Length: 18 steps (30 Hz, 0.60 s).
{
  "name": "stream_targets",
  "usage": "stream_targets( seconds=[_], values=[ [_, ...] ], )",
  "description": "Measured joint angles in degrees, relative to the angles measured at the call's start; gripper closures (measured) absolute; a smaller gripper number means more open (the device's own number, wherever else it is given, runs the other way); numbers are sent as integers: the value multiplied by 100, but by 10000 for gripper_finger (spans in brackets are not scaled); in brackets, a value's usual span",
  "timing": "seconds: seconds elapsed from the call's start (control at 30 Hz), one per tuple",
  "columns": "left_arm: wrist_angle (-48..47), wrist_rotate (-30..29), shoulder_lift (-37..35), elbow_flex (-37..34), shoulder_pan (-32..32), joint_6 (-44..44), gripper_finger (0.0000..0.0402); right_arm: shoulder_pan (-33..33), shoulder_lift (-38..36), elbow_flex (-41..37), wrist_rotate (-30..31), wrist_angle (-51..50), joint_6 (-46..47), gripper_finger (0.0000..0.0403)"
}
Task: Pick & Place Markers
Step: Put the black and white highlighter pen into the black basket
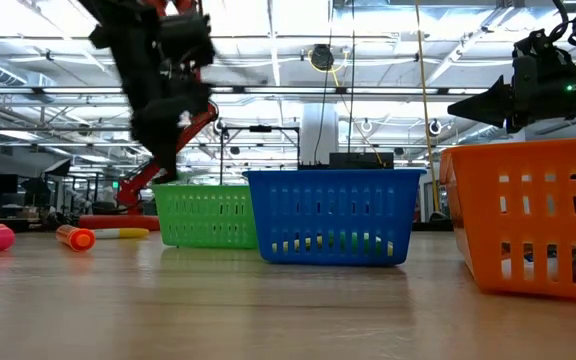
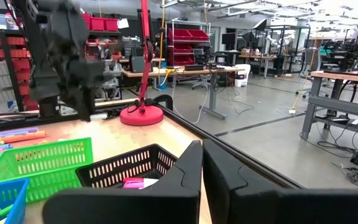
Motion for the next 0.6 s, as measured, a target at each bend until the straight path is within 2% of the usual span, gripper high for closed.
stream_targets(
  seconds=[0.13,0.43,0.6],
  values=[
    [837,228,-4,314,0,520,363,2,0,-2,0,0,0,403],
    [3576,1373,14,510,0,1220,363,1,0,0,0,0,0,403],
    [4391,1508,234,515,0,1239,363,0,0,0,0,0,0,403]
  ],
)
